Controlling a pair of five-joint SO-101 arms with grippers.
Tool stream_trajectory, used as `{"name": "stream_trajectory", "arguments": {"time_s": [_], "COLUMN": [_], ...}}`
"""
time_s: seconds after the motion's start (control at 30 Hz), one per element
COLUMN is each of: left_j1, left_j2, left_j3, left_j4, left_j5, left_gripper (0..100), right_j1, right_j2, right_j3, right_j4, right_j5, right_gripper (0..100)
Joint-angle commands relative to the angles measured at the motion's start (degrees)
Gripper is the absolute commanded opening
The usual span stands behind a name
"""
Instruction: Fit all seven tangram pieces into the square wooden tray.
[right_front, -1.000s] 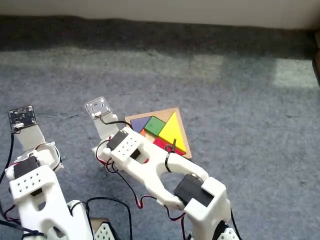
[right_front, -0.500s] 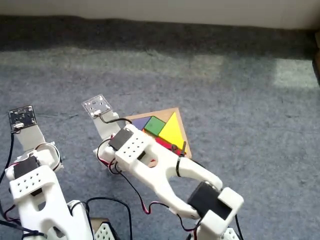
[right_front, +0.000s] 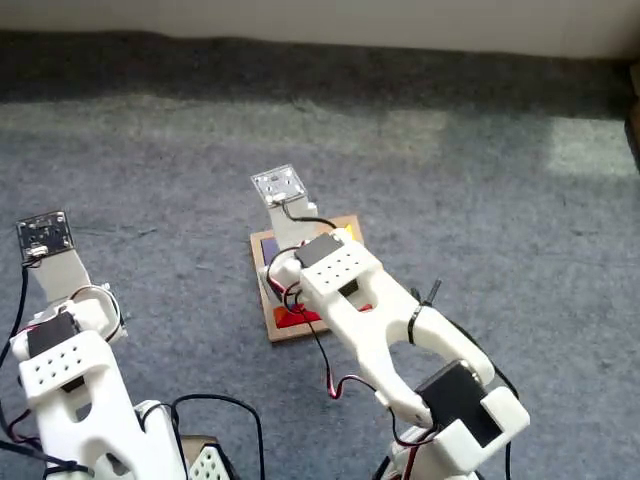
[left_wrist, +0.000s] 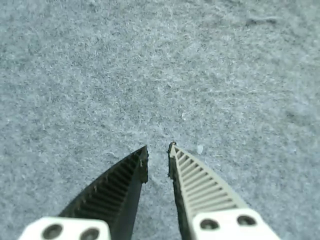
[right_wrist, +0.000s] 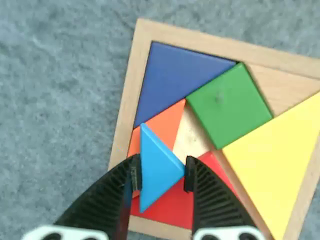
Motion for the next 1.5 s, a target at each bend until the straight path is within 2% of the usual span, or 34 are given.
{"name": "stream_trajectory", "arguments": {"time_s": [0.0, 0.2, 0.4, 0.6, 0.67, 1.0, 1.2, 1.47], "left_j1": [-0.3, -0.2, -0.2, -0.1, -0.1, -0.1, -0.1, -0.1], "left_j2": [-0.7, -0.7, -0.7, -0.6, -0.6, -0.6, -0.6, -0.6], "left_j3": [-0.6, -0.5, -0.4, -0.4, -0.4, -0.4, -0.4, -0.4], "left_j4": [-1.0, -1.8, -2.1, -2.1, -2.1, -2.1, -2.1, -2.1], "left_j5": [0.5, 0.4, 0.4, 0.4, 0.4, 0.4, 0.4, 0.4], "left_gripper": [9, 9, 9, 9, 9, 9, 9, 9], "right_j1": [2.4, 4.0, 5.0, 4.9, 4.9, 4.6, 4.0, 6.0], "right_j2": [-3.2, -3.0, 5.1, 6.5, 6.5, 6.3, 6.5, 3.4], "right_j3": [0.0, -0.3, -1.3, -8.9, -10.1, -10.6, -10.4, -10.3], "right_j4": [-5.2, -7.2, -6.9, 5.0, 6.1, 6.5, 6.3, 6.4], "right_j5": [0.8, 0.6, 0.8, 0.6, 0.6, 0.4, -3.4, -3.2], "right_gripper": [6.7, 6.7, 7.1, 14.6, 14.7, 15.6, 25.6, 25.5]}}
